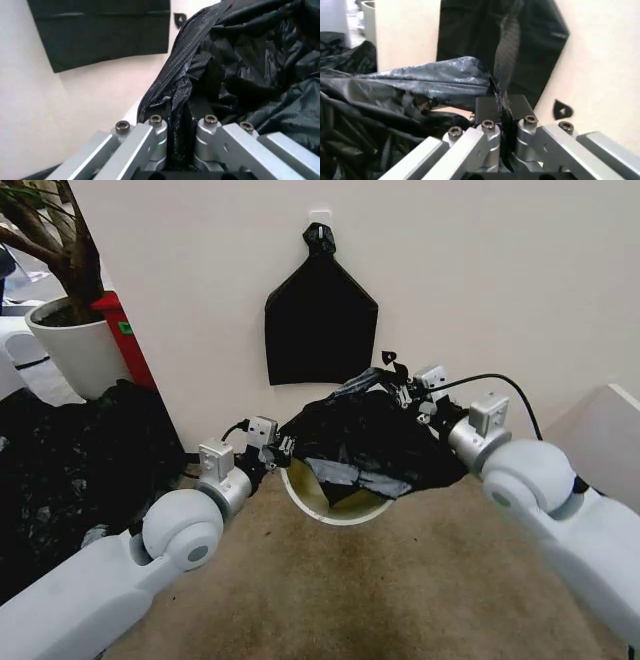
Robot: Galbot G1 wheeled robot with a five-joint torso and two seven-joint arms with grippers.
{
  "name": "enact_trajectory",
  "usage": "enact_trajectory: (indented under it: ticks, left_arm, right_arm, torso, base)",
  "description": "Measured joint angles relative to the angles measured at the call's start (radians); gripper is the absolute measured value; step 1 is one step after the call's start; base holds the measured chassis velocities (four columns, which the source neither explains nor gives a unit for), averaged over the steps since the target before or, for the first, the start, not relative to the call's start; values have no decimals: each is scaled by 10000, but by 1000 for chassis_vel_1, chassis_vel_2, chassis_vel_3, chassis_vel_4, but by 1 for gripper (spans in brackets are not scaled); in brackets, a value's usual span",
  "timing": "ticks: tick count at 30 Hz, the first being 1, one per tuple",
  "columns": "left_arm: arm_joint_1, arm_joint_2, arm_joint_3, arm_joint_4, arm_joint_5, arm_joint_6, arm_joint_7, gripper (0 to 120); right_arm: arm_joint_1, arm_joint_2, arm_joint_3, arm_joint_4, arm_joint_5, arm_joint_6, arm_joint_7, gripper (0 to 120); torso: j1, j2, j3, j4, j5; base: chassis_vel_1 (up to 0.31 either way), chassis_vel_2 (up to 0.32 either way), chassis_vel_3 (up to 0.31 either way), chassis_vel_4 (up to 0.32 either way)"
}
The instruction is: Place the garbage bag over the trash bin.
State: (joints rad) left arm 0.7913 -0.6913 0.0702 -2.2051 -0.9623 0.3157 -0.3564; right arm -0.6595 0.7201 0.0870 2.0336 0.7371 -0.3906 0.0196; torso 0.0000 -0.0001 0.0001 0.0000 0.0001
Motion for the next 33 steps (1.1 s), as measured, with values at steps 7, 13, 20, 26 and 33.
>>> enact_trajectory:
  ticks: [7,13,20,26,33]
  left_arm:
    - [128,60,-87,129,425,-378,904,4]
    - [93,63,-92,414,1121,-892,2328,4]
    - [137,62,-59,538,1506,-1319,2834,4]
    - [143,51,-56,761,1766,-2049,3171,4]
    - [149,-37,-53,824,1725,-2488,3247,4]
  right_arm:
    - [542,-480,-141,-1210,966,532,-2631,0]
    - [649,-797,-170,-2572,866,1256,-4784,0]
    - [781,-798,-239,-3375,754,1488,-5722,0]
    - [997,-708,-603,-4172,706,1716,-6485,0]
    - [1167,-476,-894,-4928,671,2141,-6521,0]
  torso:
    - [0,0,-1,1,0]
    - [0,0,-1,-3,1]
    - [0,0,-1,-1,0]
    - [0,0,-1,0,-1]
    - [0,0,0,1,1]
  base:
    - [0,0,0,0]
    - [0,0,0,0]
    - [0,0,0,0]
    - [0,0,0,0]
    - [0,0,0,0]
